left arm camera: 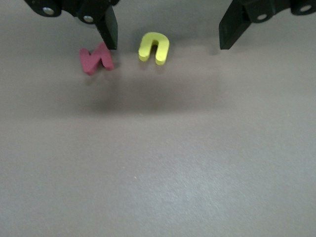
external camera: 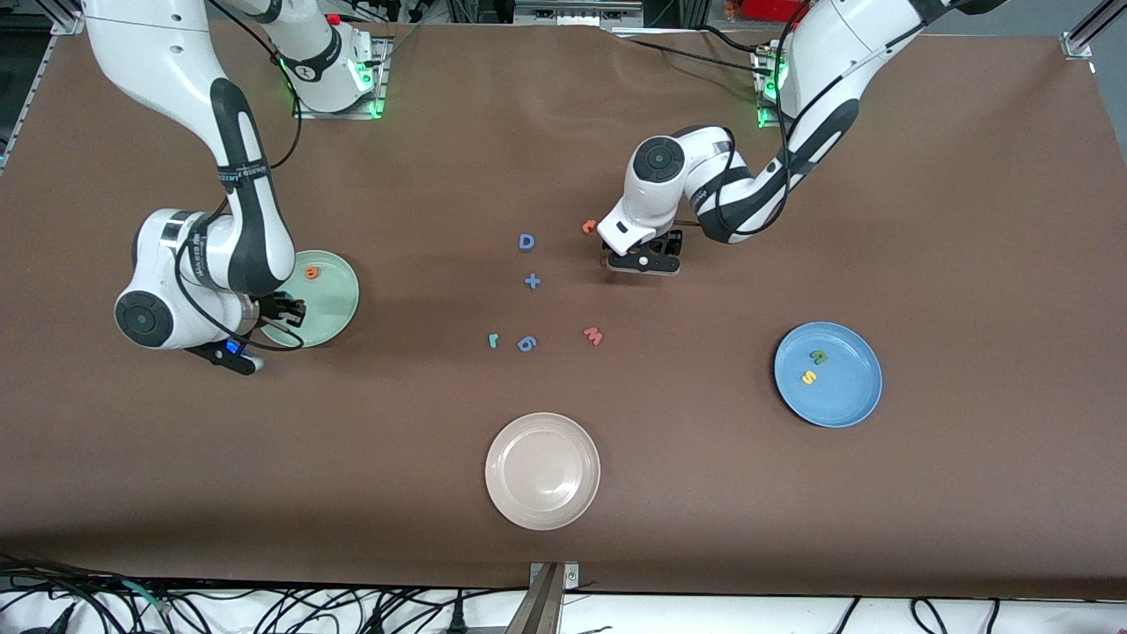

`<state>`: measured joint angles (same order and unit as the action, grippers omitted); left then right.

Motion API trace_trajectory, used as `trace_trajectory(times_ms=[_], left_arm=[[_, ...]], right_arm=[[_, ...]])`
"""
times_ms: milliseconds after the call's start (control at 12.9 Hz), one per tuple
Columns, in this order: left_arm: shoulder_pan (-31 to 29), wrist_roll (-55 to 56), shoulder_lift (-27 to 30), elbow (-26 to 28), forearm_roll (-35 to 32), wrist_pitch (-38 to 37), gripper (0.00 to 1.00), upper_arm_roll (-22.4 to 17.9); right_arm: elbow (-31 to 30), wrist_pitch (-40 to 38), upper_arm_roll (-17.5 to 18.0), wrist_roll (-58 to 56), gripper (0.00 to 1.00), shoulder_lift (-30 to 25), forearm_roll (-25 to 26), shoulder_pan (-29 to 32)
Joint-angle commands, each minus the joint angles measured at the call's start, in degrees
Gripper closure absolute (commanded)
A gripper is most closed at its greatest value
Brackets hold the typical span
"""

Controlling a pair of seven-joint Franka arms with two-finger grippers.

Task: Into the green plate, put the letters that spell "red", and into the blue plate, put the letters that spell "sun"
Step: 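Grasp the yellow u with the left gripper while the right gripper places the p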

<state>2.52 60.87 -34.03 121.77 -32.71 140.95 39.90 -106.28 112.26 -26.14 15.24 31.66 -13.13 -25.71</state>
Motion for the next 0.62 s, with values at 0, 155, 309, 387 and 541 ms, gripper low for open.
trace_trajectory(times_ms=[0, 155, 309, 387, 541], left_arm=[[0.82, 3.55, 2.04, 1.72, -1.66, 0.82, 0.19, 0.00], [0.82, 6.18, 1.69, 1.72, -4.28, 2.13, 0.23, 0.00], [0.65, 8.65, 1.07, 1.63, -7.44, 2.49, 0.24, 0.00], [0.73, 9.35, 0.90, 1.63, -7.80, 2.49, 0.26, 0.00], [0.65, 9.36, 0.63, 1.54, -7.90, 2.49, 0.29, -0.09]], right_arm=[[-7.61, 7.42, -0.22, -4.86, 0.94, -1.78, -0.84, 1.10], [-8.59, 8.85, -0.14, -6.54, 0.93, -1.17, -0.93, 2.16], [-8.60, 8.77, -0.14, -6.54, 0.93, -0.99, -1.02, 2.16], [-8.60, 8.77, -0.14, -6.54, 0.93, -0.81, -1.02, 2.16], [-8.60, 8.15, -0.14, -6.54, 0.91, -0.81, -2.24, 2.07]])
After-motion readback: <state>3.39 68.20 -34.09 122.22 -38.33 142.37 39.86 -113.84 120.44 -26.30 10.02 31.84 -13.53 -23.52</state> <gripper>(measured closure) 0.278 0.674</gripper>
